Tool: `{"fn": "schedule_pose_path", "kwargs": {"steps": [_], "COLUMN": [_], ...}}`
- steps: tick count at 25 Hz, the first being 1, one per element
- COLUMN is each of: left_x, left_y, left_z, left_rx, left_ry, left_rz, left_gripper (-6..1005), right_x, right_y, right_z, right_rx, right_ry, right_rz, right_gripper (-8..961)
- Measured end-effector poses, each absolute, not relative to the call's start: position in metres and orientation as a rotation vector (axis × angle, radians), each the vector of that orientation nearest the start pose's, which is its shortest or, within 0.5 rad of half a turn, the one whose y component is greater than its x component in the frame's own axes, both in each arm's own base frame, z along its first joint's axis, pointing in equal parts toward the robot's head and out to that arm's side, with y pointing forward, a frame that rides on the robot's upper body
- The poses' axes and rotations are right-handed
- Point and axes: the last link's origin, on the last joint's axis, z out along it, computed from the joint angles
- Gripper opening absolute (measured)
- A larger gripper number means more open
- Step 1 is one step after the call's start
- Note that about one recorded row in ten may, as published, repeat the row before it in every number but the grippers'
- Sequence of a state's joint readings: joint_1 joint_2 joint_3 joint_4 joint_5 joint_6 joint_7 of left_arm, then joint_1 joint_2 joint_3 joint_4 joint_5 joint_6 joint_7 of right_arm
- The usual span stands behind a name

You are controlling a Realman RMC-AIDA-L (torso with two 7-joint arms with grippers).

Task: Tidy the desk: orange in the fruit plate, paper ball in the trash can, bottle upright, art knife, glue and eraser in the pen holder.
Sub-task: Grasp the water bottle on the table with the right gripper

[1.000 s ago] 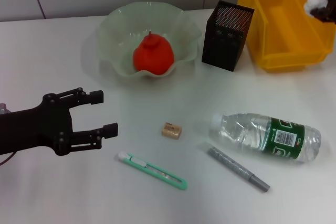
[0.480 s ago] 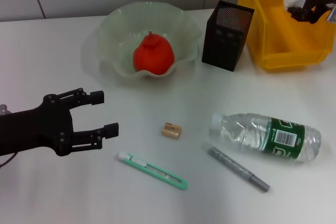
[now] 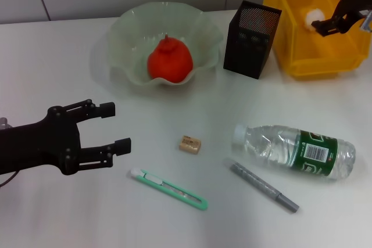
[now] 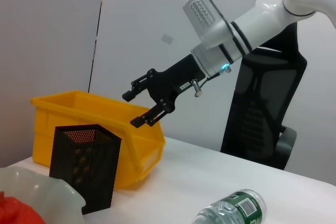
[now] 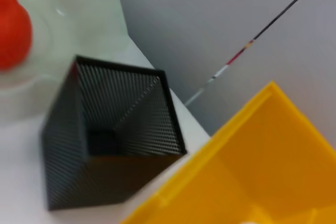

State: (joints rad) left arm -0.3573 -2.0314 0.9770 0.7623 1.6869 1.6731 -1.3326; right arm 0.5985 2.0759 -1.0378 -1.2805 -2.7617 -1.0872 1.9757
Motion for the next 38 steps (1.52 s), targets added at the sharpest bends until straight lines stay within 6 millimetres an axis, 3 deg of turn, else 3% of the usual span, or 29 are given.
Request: {"fn": "schedule_pose_path", "kwargs": {"steps": [6, 10, 18, 24, 27, 28, 29, 30, 38], "left_x": [-0.258, -0.256, -0.251, -0.250, -0.249, -0.249, -0.249, -0.249, -0.254], "left_y": [0.290, 0.291, 0.293, 0.295, 0.295, 0.295, 0.295, 0.294, 0.290], "left_z": [0.013, 0.012, 0.012, 0.012, 0.011, 0.010, 0.010, 0.009, 0.009], "left_rx": [-2.796, -2.801, -2.817, -2.813, -2.810, -2.811, -2.811, -2.811, -2.804], "left_ry": [-0.449, -0.437, -0.414, -0.406, -0.400, -0.399, -0.399, -0.407, -0.430], "left_rz": [-0.875, -0.880, -0.880, -0.881, -0.885, -0.888, -0.888, -0.890, -0.892], "left_gripper": [817, 817, 815, 814, 814, 813, 813, 813, 812], "right_x": [0.213, 0.199, 0.184, 0.168, 0.160, 0.157, 0.157, 0.154, 0.145], "right_y": [0.406, 0.382, 0.349, 0.341, 0.347, 0.353, 0.353, 0.359, 0.376], "right_z": [0.112, 0.121, 0.115, 0.096, 0.076, 0.061, 0.061, 0.044, 0.011], "right_rx": [-2.310, -2.392, -2.566, -2.687, -2.725, -2.757, -2.757, -2.784, -2.816], "right_ry": [0.536, 0.691, 0.778, 0.715, 0.668, 0.665, 0.665, 0.656, 0.613], "right_rz": [-0.287, -0.301, -0.422, -0.536, -0.585, -0.629, -0.629, -0.690, -0.774], "right_gripper": [767, 767, 767, 766, 766, 766, 766, 766, 766]}}
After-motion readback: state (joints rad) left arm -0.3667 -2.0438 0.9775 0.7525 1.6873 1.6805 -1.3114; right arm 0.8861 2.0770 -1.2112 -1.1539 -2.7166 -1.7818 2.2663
